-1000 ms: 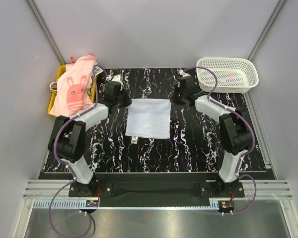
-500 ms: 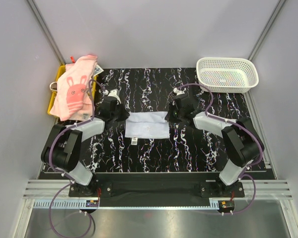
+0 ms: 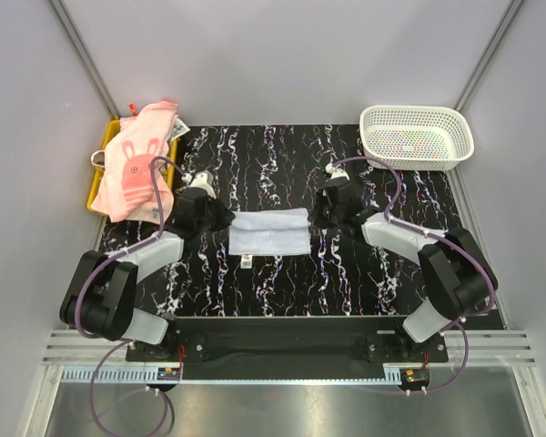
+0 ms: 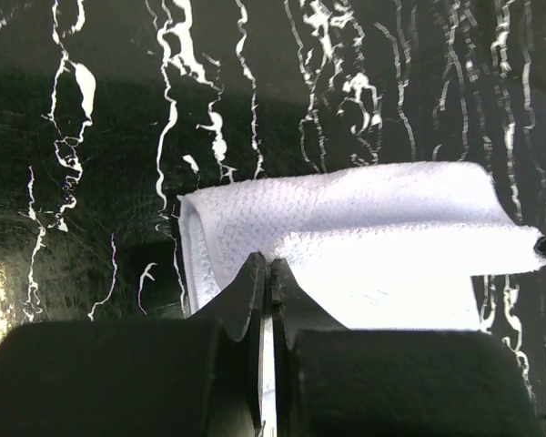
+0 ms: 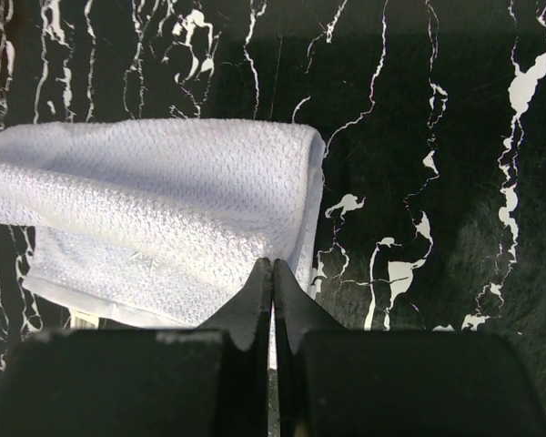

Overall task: Fold and stack the towels
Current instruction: Fold the towel

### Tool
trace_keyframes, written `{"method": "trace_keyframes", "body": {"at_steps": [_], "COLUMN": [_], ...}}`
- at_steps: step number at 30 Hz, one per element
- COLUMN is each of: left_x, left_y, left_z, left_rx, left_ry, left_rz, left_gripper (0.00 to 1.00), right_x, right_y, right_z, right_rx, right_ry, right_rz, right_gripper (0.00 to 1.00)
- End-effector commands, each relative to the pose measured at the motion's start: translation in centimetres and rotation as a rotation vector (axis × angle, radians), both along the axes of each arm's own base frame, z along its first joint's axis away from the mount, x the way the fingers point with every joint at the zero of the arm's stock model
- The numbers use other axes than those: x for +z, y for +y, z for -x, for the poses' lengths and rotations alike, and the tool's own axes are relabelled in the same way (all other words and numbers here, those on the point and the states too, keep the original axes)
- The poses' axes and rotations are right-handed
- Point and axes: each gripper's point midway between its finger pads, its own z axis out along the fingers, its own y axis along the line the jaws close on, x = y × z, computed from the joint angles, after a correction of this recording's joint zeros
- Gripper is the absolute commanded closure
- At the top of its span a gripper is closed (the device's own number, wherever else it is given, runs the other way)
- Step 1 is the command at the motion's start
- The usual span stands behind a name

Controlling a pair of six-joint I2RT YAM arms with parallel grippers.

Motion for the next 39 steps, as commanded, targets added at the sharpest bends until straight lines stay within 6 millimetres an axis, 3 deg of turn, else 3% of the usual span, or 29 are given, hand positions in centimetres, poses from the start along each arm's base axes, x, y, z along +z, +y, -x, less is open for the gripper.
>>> {"method": "trace_keyframes", "body": {"at_steps": [1,18,30,35,37,39], "left_x": [3.0,-0.1,-0.6,-2.0,-2.2,-1.7], "left_y": [-0.3,0.3,0.5,0.4,0.2,0.3], "left_z": [-0.6,3.1,4.3,5.4,5.9,6.1], "left_rx": [-0.006,-0.01,-0.018,-0.024,-0.031,-0.028], "left_ry": [-0.107,-0.045,-0.032,-0.004,0.003,-0.01], "left_rz": [0.03,0.021,0.02,0.023,0.027,0.035], "left_gripper": [1.0,1.0,1.0,0.89,0.75,0.7], "right_x": [2.2,0.0,-0.3,-1.5,-1.5,-1.0], "right_y": [-0.1,0.4,0.8,0.8,0.7,0.7], "right_z": [-0.3,2.4,3.5,4.1,4.2,4.5], "right_rx": [-0.029,-0.019,-0.01,-0.016,-0.014,-0.013], "right_ry": [-0.063,-0.002,0.017,0.046,0.05,0.043], "right_rz": [-0.031,-0.071,-0.08,-0.08,-0.085,-0.099], "right_gripper": [0.98,0.98,0.98,0.91,0.85,0.79]}}
